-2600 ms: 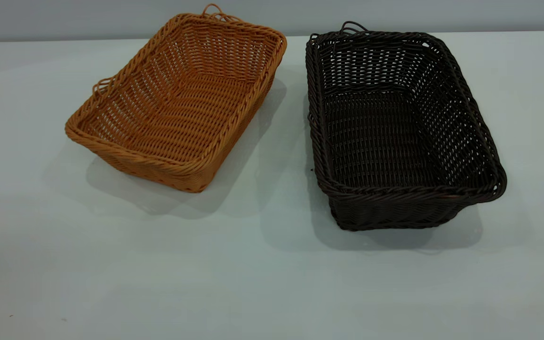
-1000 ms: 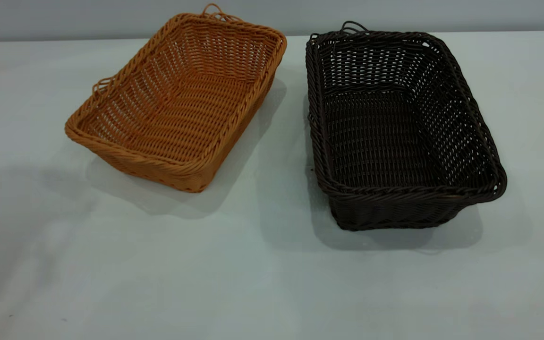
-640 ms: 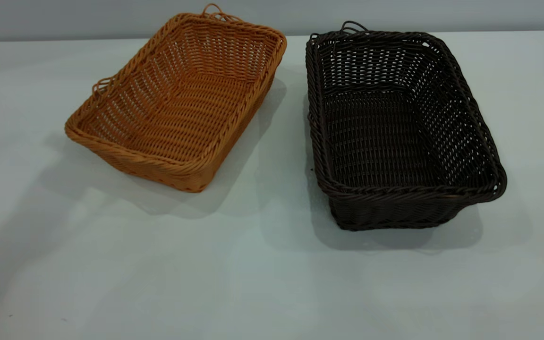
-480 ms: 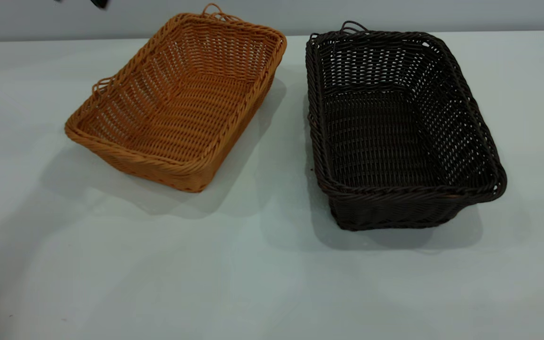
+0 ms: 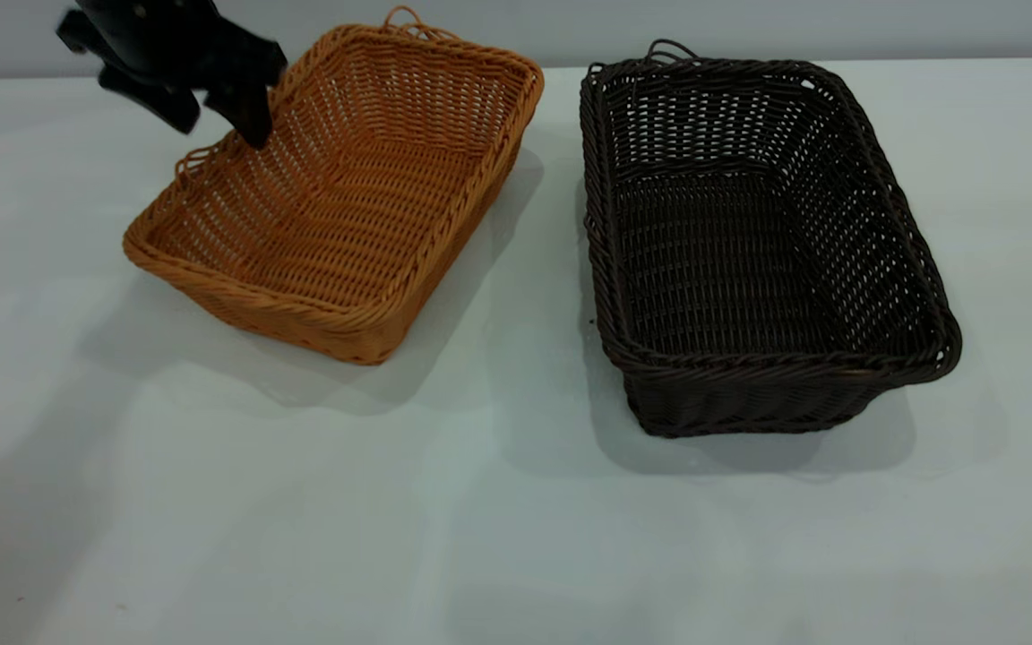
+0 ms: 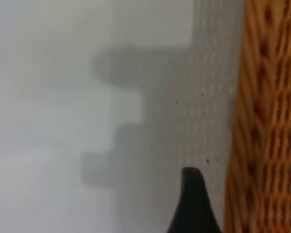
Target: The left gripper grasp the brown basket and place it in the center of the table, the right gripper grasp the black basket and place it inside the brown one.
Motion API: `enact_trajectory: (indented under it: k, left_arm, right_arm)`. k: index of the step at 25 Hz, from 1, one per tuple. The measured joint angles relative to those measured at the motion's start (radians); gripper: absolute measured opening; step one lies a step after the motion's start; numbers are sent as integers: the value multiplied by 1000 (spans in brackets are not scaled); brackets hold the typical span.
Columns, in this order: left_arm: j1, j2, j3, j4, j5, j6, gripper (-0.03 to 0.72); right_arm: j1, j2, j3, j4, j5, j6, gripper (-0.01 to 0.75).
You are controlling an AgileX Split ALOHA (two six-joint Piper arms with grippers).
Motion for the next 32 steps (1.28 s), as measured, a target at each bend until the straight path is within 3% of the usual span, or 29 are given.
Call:
enact_trajectory:
  k: [3, 6, 11, 13, 18, 26, 32]
  left_arm:
    - [0, 55, -36, 0, -3, 17, 478]
    - [0, 98, -69, -1, -8, 28, 417]
    - [-13, 136, -91, 0, -73, 45, 143]
    - [-18, 133, -94, -12, -81, 49, 82]
    - [-20, 79, -112, -19, -51, 51, 79]
    - [-20, -45, -114, 1, -122, 55, 78]
    - [-20, -46, -115, 4, -124, 56, 78]
  right_arm:
    - [0, 125, 0, 49, -61, -16, 594]
    - [0, 245, 0, 126, -97, -56, 594]
    - [0, 467, 0, 291, -183, -138, 594]
    - [0, 557, 0, 384, -203, -176, 594]
    - [21, 769, -4, 702, -199, -313, 594]
    - [210, 1078, -14, 1156, -313, -477, 594]
    - [229, 1269, -19, 1373, -362, -560, 594]
